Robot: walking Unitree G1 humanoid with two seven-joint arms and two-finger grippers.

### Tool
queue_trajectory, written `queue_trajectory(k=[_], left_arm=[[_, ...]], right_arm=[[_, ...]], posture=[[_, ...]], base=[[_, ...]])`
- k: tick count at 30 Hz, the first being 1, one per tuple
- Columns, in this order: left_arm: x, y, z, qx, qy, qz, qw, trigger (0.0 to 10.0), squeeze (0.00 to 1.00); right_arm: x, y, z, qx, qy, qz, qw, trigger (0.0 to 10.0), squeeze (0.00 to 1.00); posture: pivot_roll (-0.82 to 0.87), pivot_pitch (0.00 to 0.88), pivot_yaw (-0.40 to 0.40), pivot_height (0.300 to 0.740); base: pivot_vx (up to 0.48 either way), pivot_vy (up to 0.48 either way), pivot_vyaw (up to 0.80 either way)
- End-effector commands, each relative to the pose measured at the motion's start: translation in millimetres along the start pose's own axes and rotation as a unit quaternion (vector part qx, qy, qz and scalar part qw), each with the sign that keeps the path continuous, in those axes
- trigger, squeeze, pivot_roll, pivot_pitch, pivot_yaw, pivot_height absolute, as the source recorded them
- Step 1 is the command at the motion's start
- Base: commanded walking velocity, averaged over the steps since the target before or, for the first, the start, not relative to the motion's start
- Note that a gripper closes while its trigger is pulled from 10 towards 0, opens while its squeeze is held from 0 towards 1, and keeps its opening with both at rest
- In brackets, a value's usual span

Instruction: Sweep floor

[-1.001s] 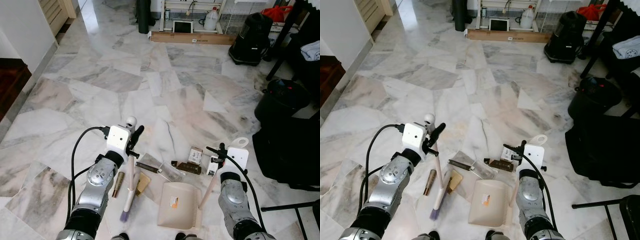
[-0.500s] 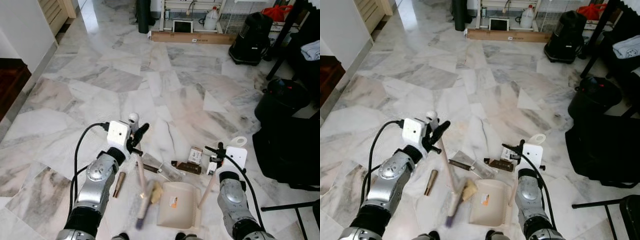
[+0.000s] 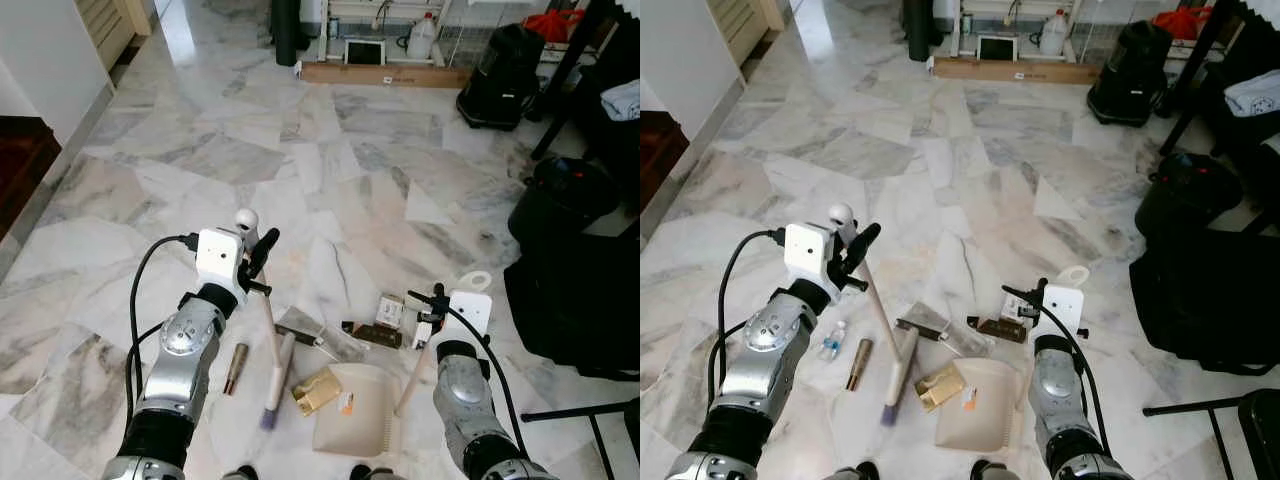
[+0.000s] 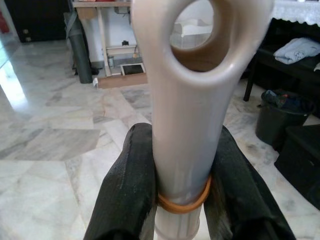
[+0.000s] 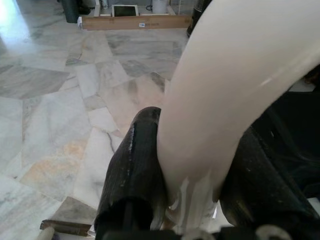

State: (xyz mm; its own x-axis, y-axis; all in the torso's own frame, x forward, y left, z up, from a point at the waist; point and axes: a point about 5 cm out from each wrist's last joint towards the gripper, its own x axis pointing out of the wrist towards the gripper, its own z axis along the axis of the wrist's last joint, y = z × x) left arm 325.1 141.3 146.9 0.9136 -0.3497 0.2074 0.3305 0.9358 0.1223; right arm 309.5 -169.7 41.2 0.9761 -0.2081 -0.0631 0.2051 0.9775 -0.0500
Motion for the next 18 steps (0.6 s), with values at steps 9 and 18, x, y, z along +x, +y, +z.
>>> queue_trajectory(k=[9, 18], left_arm=[[-6.7, -14.3, -16, 0.026, 0.032, -0.034, 0.999, 10.0, 0.0], [-11.5, -25.4, -25, 0.04, 0.052, -0.061, 0.996, 10.0, 0.0]], right_arm=[[-5.7, 3.3, -11, -0.004, 0.03, 0.013, 0.999, 10.0, 0.0], [-6.1, 3.0, -12, -0.004, 0.031, 0.013, 0.999, 10.0, 0.0]], posture=[[0.04, 0.16, -0.032, 0.74], [0.04, 0.165, -0.031, 0.74]], base=[[0.0, 0.0, 0.0], [0.0, 0.0, 0.0]])
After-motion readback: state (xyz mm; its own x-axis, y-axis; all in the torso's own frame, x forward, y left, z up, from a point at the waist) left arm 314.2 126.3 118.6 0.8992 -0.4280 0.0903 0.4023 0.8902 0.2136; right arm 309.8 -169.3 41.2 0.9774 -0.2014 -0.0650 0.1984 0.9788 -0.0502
